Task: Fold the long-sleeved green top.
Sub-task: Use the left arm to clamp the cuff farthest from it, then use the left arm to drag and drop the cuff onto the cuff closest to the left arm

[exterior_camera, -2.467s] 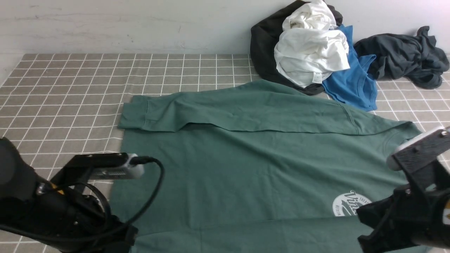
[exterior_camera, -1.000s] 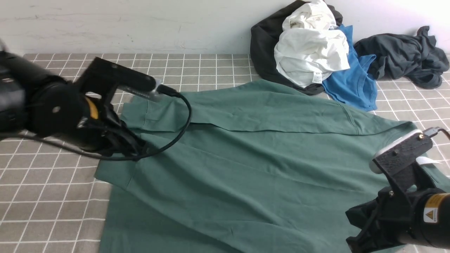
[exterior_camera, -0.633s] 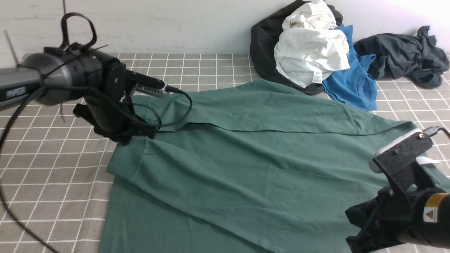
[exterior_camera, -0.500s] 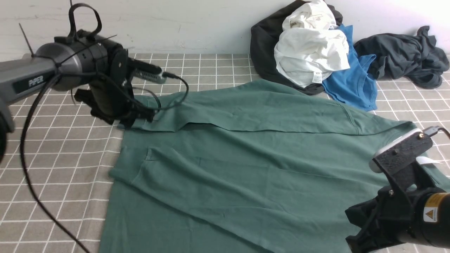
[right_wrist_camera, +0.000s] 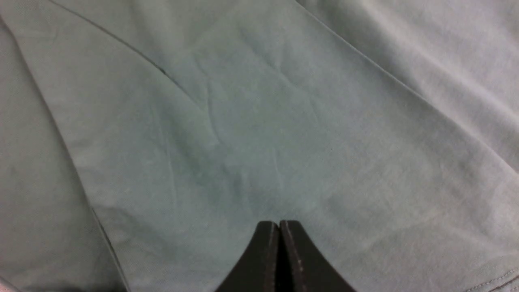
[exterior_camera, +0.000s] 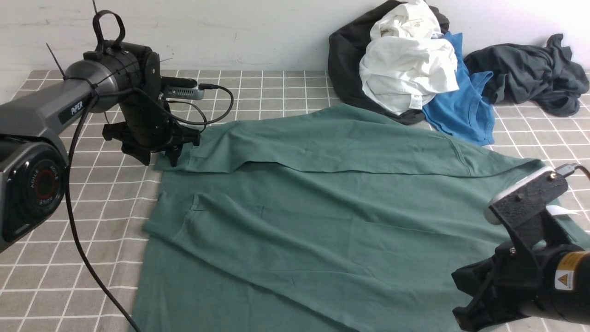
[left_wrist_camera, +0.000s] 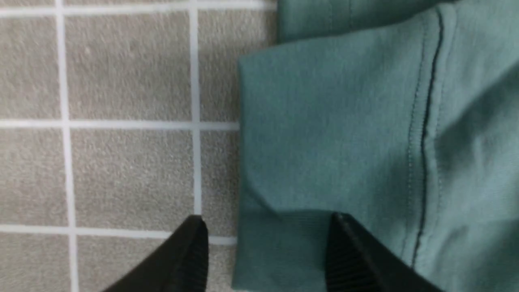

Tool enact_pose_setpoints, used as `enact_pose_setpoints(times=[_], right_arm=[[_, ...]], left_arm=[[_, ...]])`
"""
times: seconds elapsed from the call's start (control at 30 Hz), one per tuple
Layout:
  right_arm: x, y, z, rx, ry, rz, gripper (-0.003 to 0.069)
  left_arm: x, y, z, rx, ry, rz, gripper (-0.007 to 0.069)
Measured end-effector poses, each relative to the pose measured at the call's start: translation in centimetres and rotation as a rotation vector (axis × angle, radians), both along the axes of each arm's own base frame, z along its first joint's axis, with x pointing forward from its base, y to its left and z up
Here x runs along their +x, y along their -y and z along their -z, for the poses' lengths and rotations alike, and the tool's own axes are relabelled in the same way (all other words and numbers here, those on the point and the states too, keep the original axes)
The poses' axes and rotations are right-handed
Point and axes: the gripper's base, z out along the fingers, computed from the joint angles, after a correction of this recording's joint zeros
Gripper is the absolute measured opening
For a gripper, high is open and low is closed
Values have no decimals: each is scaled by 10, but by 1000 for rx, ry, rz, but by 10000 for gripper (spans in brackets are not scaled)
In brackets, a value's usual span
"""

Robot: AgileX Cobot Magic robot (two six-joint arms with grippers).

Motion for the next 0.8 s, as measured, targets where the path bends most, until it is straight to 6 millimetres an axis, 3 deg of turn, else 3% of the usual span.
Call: enact_pose_setpoints(times=[0.03, 0.17, 0.27, 0.33, 0.47, 0.5, 0.63, 0.73, 0.77, 0.8], right_arm=[[0, 0, 0, 0, 0, 0, -10], [0, 0, 0, 0, 0, 0, -10], [0, 0, 0, 1, 0, 0, -10], [0, 0, 0, 1, 0, 0, -10], [0, 0, 0, 1, 0, 0, -10], [0, 0, 0, 0, -2, 0, -10], [0, 0, 0, -2, -6, 0, -10], [-1, 0, 0, -3, -8, -1, -10], [-1, 0, 0, -3, -8, -1, -10], [-1, 0, 1, -4, -10, -1, -10]], left_arm=[[0, 0, 0, -1, -2, 0, 331], [-4, 0, -1, 3, -44, 11, 95], [-8, 0, -8, 7, -60, 22, 17], [-11, -1, -16, 9, -70, 24, 12], [-20, -1, -52, 13, -72, 49, 12], [-26, -1, -77, 7, -31, 71, 12], [-54, 2, -120, -44, 20, 111, 12], [-86, 4, -125, -65, -30, 139, 12], [-88, 4, -125, -66, -36, 140, 12], [-106, 3, -122, -67, -78, 142, 12]])
